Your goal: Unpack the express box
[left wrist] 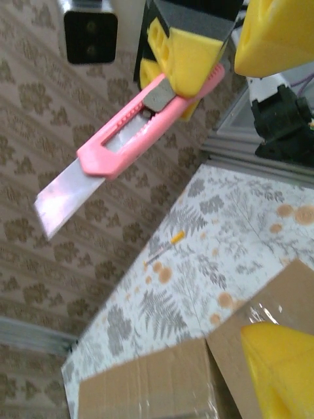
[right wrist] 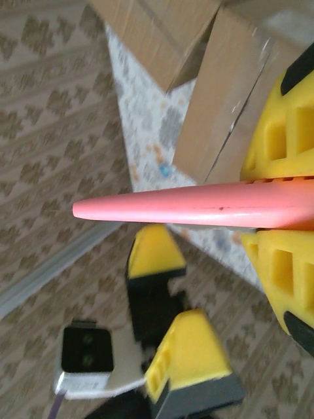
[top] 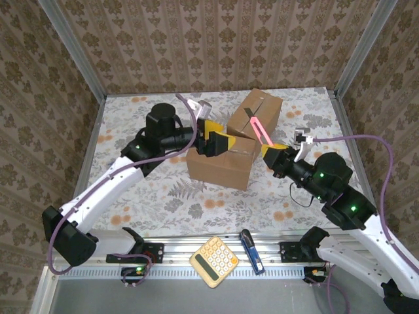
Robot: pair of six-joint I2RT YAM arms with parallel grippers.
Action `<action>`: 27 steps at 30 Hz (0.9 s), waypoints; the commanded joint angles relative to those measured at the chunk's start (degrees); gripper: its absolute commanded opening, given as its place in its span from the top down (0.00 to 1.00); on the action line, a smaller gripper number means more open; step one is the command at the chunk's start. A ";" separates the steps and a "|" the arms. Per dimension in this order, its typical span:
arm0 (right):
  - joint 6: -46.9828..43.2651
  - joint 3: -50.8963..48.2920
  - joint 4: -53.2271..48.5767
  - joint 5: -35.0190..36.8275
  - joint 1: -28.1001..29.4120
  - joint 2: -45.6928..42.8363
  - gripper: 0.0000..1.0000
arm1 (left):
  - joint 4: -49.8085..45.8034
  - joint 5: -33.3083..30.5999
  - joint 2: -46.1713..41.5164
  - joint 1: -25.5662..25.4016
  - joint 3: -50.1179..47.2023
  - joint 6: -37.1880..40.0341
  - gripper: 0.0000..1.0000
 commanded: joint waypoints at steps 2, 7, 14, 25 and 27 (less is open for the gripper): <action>4.19 -1.87 16.97 -7.43 -0.24 1.26 1.00 | 12.87 4.72 -0.55 -0.92 -1.60 -3.75 0.04; 6.82 -2.60 20.69 -10.77 -0.22 4.27 1.00 | 23.20 6.24 -0.47 -1.47 -3.01 -8.65 0.03; 9.57 -3.30 24.45 -14.12 -0.26 7.43 1.00 | 31.77 6.90 1.39 -1.65 -2.94 -13.54 0.08; 12.87 -4.73 30.39 -16.40 -0.41 10.74 1.00 | 38.55 6.96 3.48 -1.75 -3.16 -17.63 0.44; 12.95 -4.91 30.58 -16.35 -0.41 10.92 1.00 | 38.83 6.75 3.40 -1.72 -3.19 -17.69 0.53</action>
